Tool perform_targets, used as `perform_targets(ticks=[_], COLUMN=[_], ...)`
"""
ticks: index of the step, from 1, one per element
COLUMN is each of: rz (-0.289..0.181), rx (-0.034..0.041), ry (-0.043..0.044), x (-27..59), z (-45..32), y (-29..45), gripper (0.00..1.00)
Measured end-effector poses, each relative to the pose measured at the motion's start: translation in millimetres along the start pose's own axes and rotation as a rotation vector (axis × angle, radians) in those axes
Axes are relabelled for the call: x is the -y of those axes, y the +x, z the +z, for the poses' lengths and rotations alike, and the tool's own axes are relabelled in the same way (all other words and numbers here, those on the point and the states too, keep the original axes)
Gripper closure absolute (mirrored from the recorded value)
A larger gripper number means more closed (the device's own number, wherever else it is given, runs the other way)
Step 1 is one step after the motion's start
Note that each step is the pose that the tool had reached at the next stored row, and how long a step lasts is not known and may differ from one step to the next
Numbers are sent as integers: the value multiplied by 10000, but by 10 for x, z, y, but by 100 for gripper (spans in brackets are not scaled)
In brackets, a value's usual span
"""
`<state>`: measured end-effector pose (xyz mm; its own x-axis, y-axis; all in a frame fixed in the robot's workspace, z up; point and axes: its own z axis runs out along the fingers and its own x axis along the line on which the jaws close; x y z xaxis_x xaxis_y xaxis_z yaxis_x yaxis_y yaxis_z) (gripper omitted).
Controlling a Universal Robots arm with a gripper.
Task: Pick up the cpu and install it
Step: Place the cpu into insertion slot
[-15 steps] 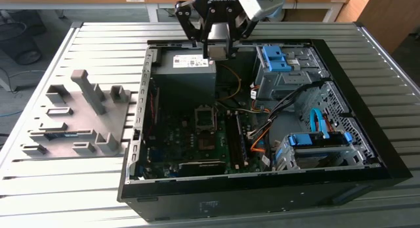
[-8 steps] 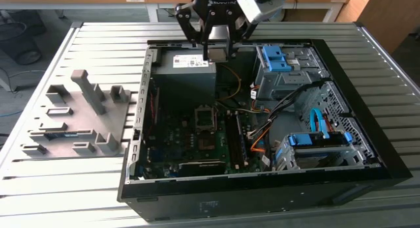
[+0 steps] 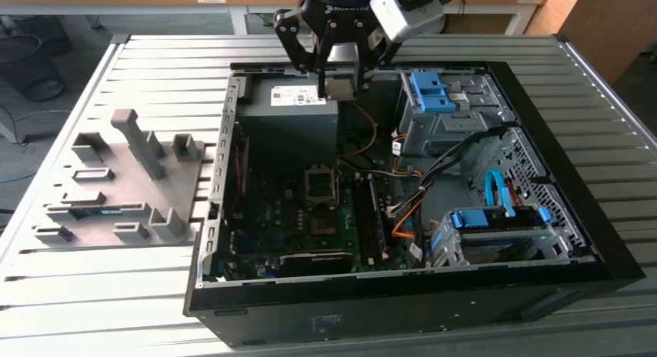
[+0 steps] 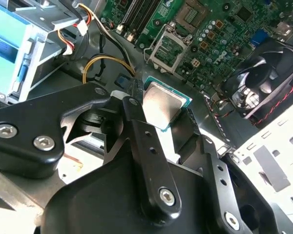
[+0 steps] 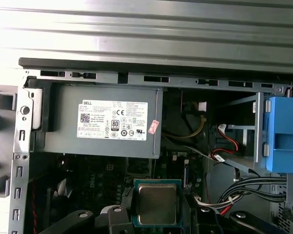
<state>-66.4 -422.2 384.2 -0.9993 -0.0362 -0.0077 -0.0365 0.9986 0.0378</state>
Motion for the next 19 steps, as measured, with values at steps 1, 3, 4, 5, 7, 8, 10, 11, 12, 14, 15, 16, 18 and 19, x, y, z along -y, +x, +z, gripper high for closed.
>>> perform_targets(ticks=[1,3,4,5,7,8,10,11,12,14,15,16,18,19], rz=[-1,0,0,0,0,0,0,0,0,0,0,0,0,-1], rx=[0,0,0,0,0,0,0,0,1,0,0,0,0,0], ry=[0,0,0,-1,0,0,-1,-1,-1,-1,0,0,0,0], x=[2,4,6,9,11,12,14,16,17,21,22,24,28,30], z=[4,12,15,23,31,35,43,47,52,62,67,72,81,86], y=[0,0,0,-1,-1,-2,-1,-2,-2,-2,-2,-2,-2,-2], gripper=[53,53,53,53,53,53,53,53,53,53,53,53,53,53])
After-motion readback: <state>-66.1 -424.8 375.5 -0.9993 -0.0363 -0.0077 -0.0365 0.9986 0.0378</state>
